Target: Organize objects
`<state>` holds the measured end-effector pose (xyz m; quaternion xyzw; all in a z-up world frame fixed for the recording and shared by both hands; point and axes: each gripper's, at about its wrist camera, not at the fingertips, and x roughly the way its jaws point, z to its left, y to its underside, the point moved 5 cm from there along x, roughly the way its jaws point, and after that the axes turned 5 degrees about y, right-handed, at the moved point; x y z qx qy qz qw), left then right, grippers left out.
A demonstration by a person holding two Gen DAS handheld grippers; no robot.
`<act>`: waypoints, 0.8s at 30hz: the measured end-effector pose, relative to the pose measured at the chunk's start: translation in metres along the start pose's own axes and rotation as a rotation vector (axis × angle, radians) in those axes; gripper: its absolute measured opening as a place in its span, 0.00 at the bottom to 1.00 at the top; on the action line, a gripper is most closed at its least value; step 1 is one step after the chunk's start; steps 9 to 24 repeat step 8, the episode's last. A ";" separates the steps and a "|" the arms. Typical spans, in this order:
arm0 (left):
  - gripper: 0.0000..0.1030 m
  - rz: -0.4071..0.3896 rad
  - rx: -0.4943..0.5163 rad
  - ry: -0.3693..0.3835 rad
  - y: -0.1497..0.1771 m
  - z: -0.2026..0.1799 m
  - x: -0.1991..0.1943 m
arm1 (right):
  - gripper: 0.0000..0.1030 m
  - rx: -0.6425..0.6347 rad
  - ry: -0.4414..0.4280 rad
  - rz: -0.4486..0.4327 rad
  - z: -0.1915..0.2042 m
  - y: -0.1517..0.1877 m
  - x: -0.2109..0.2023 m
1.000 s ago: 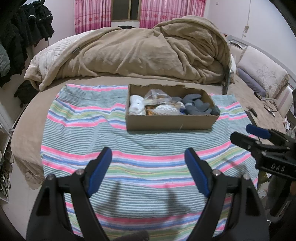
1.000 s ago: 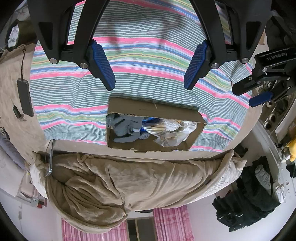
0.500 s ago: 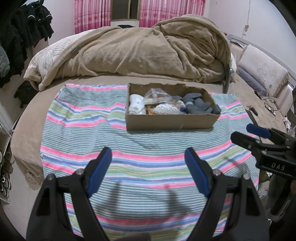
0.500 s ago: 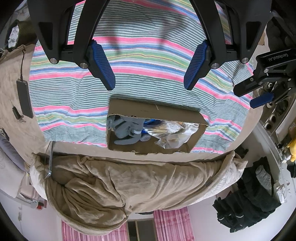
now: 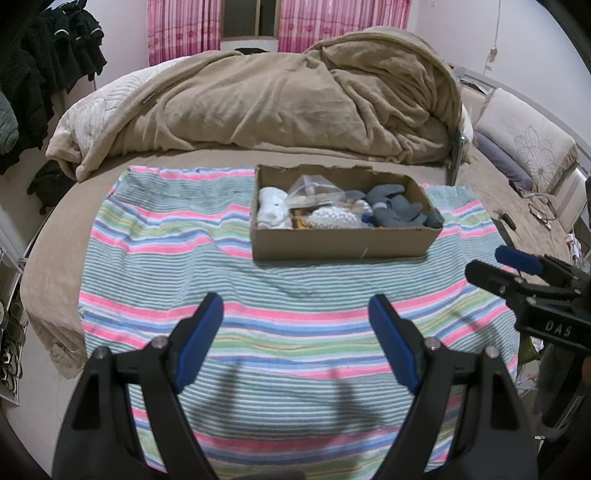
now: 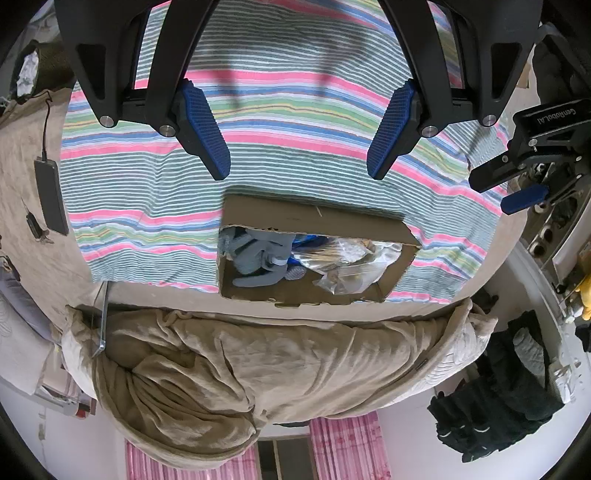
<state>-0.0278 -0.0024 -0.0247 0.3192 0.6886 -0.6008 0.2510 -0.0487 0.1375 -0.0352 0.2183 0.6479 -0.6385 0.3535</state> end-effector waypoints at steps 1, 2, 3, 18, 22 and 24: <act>0.80 0.002 -0.001 0.001 0.000 0.000 0.002 | 0.77 0.000 0.000 0.001 0.000 0.000 0.000; 0.80 0.004 -0.001 0.004 0.000 0.000 0.003 | 0.77 0.000 -0.001 0.004 -0.001 0.000 0.001; 0.80 0.006 0.000 0.009 0.000 -0.001 0.005 | 0.77 0.000 -0.003 0.007 -0.001 0.001 0.002; 0.80 0.020 0.008 0.011 0.000 -0.003 0.014 | 0.77 0.005 -0.011 0.014 -0.006 0.002 0.008; 0.80 0.020 0.008 0.011 0.000 -0.003 0.014 | 0.77 0.005 -0.011 0.014 -0.006 0.002 0.008; 0.80 0.020 0.008 0.011 0.000 -0.003 0.014 | 0.77 0.005 -0.011 0.014 -0.006 0.002 0.008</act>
